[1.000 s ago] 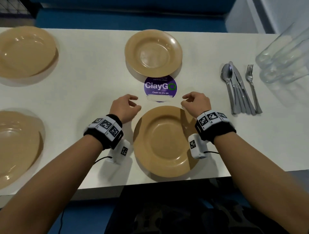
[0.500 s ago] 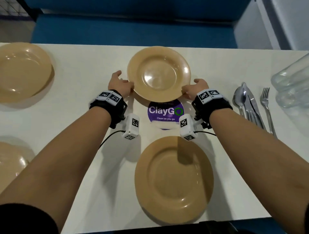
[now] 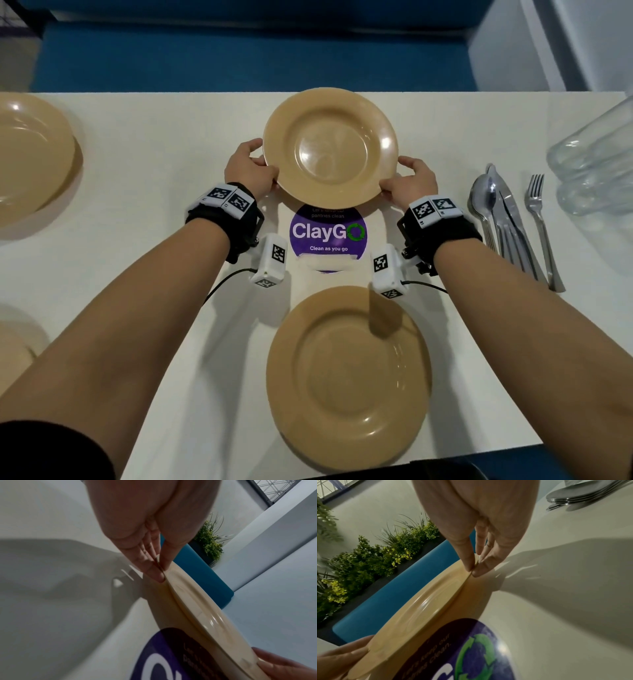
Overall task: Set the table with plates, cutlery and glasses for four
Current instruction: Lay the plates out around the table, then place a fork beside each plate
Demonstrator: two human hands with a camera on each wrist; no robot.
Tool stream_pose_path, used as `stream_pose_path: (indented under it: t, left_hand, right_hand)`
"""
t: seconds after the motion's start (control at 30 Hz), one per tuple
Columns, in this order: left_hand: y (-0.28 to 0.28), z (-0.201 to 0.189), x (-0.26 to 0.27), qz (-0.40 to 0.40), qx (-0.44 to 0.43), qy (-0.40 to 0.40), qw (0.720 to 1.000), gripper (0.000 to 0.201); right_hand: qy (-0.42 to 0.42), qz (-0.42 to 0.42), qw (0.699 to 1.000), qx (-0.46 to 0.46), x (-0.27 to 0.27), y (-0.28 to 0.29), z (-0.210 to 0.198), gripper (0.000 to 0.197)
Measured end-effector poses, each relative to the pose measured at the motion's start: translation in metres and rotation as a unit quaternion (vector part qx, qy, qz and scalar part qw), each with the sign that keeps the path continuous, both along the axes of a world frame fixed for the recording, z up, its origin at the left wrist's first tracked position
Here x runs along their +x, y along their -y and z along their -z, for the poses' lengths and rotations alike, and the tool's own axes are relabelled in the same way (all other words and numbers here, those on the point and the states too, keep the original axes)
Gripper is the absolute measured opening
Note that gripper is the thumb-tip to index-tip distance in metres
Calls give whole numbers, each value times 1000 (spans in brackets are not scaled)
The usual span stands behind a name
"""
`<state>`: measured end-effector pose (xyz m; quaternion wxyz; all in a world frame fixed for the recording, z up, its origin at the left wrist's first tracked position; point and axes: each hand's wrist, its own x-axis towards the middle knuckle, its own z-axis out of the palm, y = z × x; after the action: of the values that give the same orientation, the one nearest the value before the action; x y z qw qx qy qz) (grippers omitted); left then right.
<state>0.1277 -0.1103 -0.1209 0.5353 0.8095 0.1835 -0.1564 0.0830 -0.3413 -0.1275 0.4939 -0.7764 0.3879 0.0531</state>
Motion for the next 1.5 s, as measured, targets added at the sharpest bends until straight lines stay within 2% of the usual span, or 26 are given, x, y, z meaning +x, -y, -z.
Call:
stream_pose_path:
  t: [0.37,0.5,0.57,0.67,0.8,0.97,1.13,1.23,1.37,1.5]
  left_hand:
    - [-6,-12,-5,29,35,-10,999,65]
    - [-2,-30,-13,82,135,62,985,72]
    - [9,-42,-19,94,130,114,980,75]
    - [40,-55,-32,121,54,148,980,80]
    - [104,-64,-63,180,-6,123,976,80]
    - [195,-63,-114,278,-42,77,957,70]
    - [285,-50,-144,367,-35,22,929,67]
    - [332,-40,-150,361,-25,-8,932,64]
    - [362,-31,-146,340,-6,-28,940,58]
    - [369,-22,-141,317,-2,-42,947,50]
  right_hand:
    - [8,-14,1000,-9,-12,-3,-7,64]
    - [31,7,999,-18,-30,5,-17,47]
    - [52,8,998,-36,-44,11,-26,42]
    - [74,17,995,-63,-65,26,-37,35]
    - [76,37,986,-143,-103,68,-48,28]
    - [-6,72,973,-221,-146,148,-46,29]
    - [-85,12,971,-225,-151,216,-29,35]
    - [-87,-64,968,-225,-139,235,-25,41]
    - [-89,-132,962,-219,-124,244,-19,24]
    - [-79,-109,974,-183,-124,254,-15,17]
